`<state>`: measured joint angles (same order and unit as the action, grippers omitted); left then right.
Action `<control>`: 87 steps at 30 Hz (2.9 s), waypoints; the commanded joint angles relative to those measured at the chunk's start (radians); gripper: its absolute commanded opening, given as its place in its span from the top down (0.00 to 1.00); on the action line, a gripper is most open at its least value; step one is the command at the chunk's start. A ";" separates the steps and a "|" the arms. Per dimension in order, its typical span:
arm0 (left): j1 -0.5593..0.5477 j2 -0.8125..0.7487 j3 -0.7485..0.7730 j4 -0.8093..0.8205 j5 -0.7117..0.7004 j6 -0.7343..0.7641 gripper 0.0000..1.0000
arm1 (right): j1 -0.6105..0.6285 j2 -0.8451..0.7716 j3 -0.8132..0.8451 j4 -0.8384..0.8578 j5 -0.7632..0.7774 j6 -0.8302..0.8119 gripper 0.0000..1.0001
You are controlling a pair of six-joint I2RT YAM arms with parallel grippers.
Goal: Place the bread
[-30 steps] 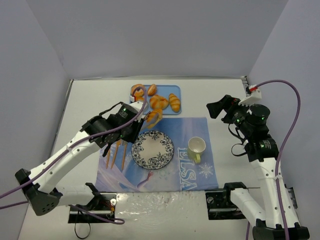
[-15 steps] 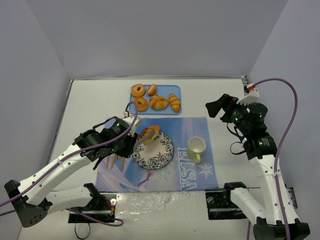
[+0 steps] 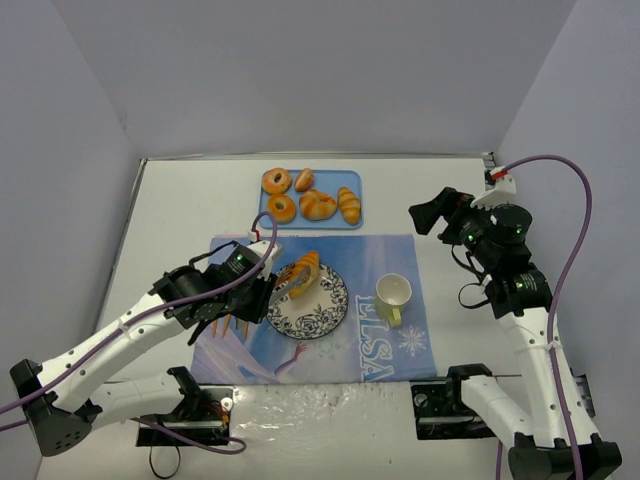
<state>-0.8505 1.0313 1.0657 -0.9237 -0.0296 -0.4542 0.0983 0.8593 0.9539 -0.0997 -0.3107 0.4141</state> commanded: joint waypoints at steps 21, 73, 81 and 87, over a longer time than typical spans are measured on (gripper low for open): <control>-0.022 -0.042 0.017 0.022 0.008 -0.030 0.60 | 0.014 -0.013 0.014 0.089 0.022 -0.005 0.00; 0.270 0.750 0.748 0.189 0.000 0.012 0.55 | 0.035 -0.023 0.045 0.089 0.009 0.005 0.00; 0.275 0.829 0.784 0.187 -0.013 0.000 0.55 | 0.037 -0.026 0.040 0.085 0.010 -0.001 0.00; 0.274 0.821 0.750 0.208 -0.045 -0.015 0.55 | 0.038 -0.025 0.040 0.083 0.008 -0.006 0.00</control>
<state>-0.5865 1.9018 1.7897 -0.7636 -0.0365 -0.4568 0.1268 0.8440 0.9543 -0.0940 -0.3019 0.4175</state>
